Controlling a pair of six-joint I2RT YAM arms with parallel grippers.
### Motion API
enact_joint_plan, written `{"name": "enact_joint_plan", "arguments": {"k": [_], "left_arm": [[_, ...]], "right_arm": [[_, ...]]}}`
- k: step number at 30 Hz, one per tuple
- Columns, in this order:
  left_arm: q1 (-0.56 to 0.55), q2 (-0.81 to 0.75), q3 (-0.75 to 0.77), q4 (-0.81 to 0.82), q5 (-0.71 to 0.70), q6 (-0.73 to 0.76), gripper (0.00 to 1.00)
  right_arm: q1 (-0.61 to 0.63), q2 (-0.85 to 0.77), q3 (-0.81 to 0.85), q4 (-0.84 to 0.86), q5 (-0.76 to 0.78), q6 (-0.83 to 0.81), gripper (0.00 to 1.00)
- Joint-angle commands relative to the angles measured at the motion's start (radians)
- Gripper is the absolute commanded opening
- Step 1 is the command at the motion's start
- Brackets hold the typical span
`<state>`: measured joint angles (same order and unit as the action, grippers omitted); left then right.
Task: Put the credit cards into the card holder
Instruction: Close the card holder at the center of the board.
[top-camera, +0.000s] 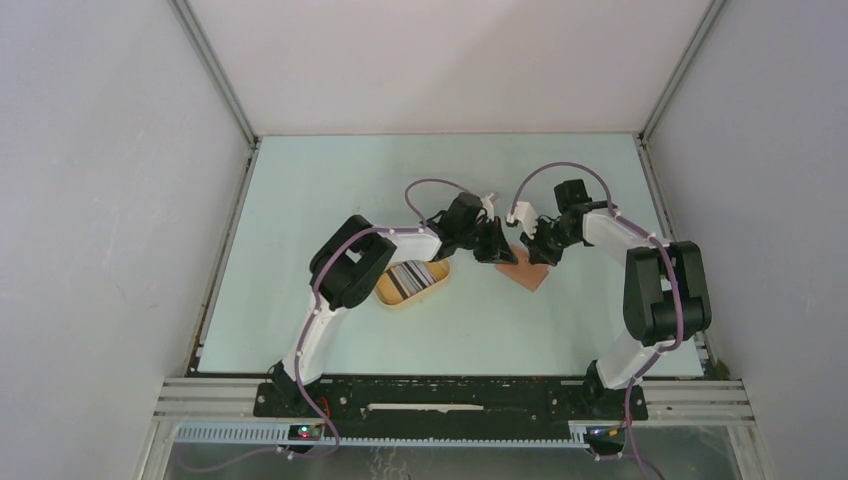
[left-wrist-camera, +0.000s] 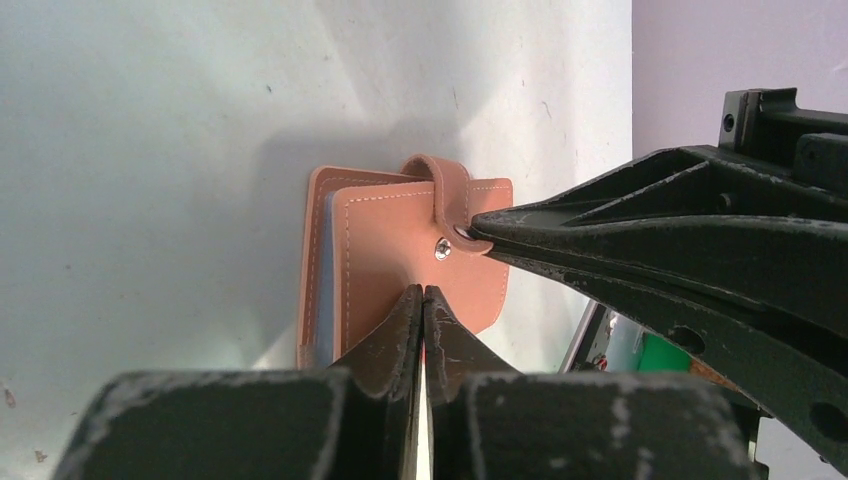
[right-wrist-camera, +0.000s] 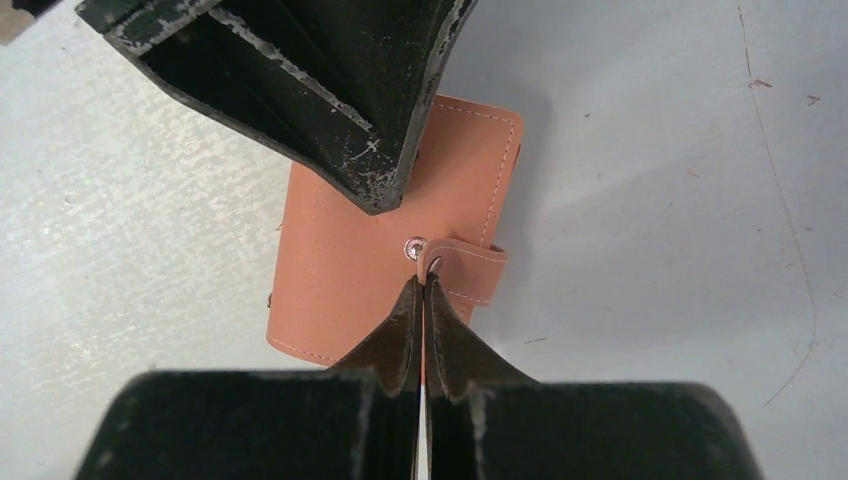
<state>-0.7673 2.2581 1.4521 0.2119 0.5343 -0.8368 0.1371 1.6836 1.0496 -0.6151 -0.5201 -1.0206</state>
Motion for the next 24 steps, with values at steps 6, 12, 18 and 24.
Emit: {"name": "enact_joint_plan", "arguments": {"k": [6,12,18,24], "left_arm": [[0.006,-0.018,-0.012,-0.049,-0.018,0.008,0.06],[0.006,-0.010,-0.005,-0.055,-0.015,0.008,0.05],[0.006,-0.002,0.000,-0.055,-0.009,0.004,0.05],[0.006,0.003,0.003,-0.055,-0.004,0.002,0.05]], "right_arm": [[0.051,-0.064,-0.041,0.031,0.060,-0.032,0.00],[0.078,-0.077,-0.063,0.038,0.087,-0.052,0.00],[0.108,-0.081,-0.074,0.044,0.114,-0.056,0.00],[0.134,-0.077,-0.075,0.043,0.137,-0.057,0.00]]}}
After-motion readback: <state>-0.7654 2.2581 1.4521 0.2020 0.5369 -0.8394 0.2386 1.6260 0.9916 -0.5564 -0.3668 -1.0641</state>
